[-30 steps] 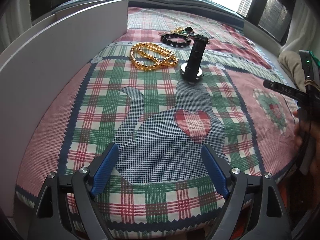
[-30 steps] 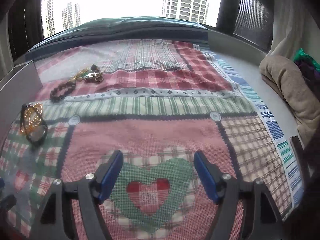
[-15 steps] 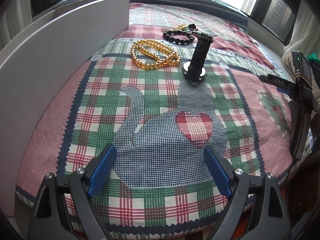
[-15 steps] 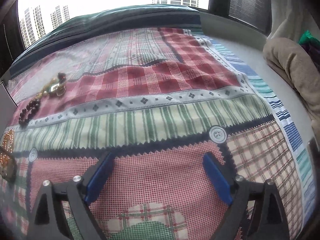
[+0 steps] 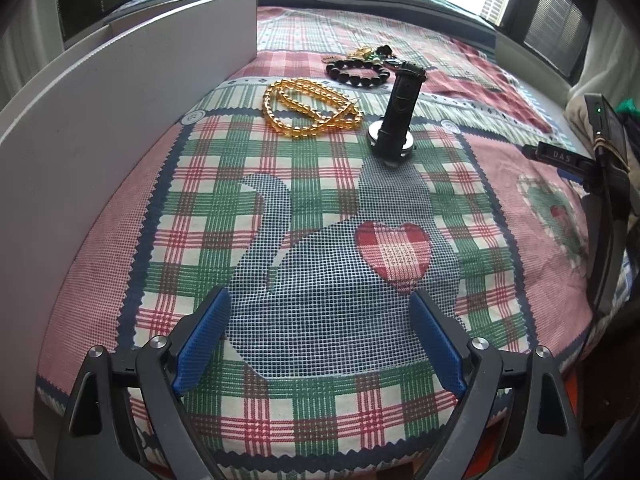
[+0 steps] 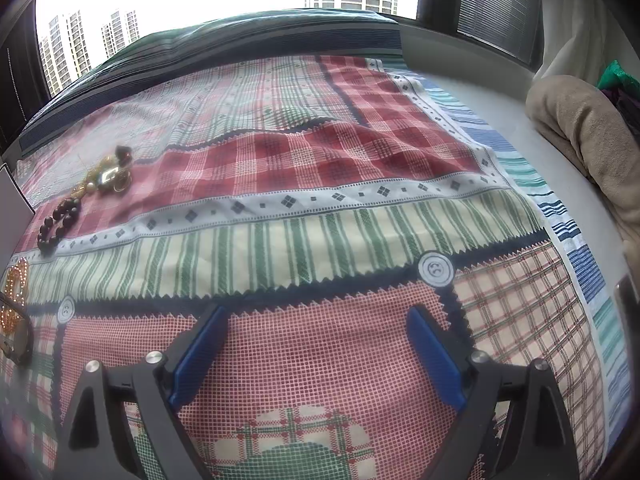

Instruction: Organize jewelry

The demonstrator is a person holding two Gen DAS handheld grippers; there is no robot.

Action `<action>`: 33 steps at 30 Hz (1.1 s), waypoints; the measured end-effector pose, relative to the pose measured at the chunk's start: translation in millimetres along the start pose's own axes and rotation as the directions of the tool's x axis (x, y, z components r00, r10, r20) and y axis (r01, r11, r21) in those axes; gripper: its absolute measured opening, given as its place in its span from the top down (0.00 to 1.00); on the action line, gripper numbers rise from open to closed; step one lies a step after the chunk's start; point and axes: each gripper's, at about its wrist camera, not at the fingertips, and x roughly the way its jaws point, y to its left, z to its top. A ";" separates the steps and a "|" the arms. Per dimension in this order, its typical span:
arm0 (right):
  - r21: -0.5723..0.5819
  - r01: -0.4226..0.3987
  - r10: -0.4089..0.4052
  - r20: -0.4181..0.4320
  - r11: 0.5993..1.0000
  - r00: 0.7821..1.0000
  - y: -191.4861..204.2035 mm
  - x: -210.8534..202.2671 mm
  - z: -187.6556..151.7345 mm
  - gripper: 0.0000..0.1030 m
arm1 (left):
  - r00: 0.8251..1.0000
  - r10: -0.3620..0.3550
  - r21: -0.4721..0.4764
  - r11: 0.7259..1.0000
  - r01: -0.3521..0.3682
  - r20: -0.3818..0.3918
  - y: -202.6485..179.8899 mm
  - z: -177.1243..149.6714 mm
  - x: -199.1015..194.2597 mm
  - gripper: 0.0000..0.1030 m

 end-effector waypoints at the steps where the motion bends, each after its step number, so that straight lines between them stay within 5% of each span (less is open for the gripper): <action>1: 0.000 0.000 0.000 0.000 1.000 1.000 -0.1 0.0 0.1 0.10 | 1.000 0.001 0.001 1.000 -0.001 0.000 0.1 0.0 0.0 0.11; 33: 0.000 0.000 0.000 -0.001 1.000 1.000 0.3 -0.3 -0.2 0.10 | 1.000 -0.008 -0.015 1.000 0.008 -0.002 4.9 0.0 -1.8 0.10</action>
